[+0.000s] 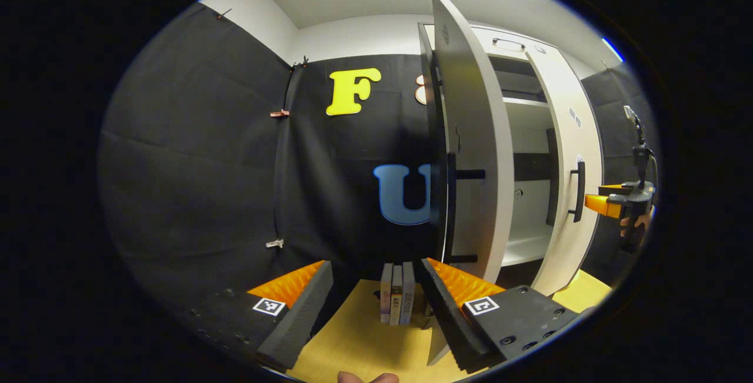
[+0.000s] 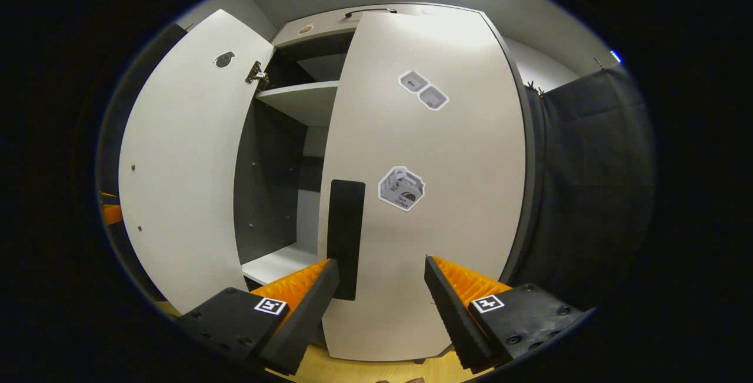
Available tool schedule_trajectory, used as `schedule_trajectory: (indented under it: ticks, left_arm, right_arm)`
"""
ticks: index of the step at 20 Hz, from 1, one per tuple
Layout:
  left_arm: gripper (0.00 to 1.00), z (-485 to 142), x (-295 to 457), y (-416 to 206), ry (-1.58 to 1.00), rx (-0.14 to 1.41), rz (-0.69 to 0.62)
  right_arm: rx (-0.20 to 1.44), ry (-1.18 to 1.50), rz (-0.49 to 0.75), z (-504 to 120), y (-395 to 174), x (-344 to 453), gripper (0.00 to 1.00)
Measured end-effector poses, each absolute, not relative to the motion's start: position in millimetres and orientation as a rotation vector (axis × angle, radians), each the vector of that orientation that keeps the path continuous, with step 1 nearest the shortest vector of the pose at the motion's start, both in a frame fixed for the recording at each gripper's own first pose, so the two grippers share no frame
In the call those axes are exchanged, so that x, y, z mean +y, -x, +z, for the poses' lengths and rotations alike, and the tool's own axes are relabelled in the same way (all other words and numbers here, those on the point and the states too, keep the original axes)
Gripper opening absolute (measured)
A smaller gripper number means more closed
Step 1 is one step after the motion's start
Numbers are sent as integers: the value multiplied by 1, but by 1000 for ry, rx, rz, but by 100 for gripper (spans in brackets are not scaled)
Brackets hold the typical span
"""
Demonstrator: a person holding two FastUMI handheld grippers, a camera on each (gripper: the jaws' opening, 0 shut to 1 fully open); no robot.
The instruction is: Grasp the bottle in the cabinet with the left hand and place it on the coaster, then close the right door with the right hand and the left door with the left hand.
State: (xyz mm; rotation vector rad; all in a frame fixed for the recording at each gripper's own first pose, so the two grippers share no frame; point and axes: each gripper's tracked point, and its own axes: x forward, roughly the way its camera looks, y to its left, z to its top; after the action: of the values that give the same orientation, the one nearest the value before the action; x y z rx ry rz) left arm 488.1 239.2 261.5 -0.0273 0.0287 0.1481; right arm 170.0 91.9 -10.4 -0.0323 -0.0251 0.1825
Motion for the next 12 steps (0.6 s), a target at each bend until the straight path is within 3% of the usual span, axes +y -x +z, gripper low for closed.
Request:
schedule_trajectory:
  ticks: [12]
  left_arm:
    - [93, 261, 199, -506, 22, 34, 20]
  right_arm:
    - [-19, 24, 43, -3, -105, 33, 97]
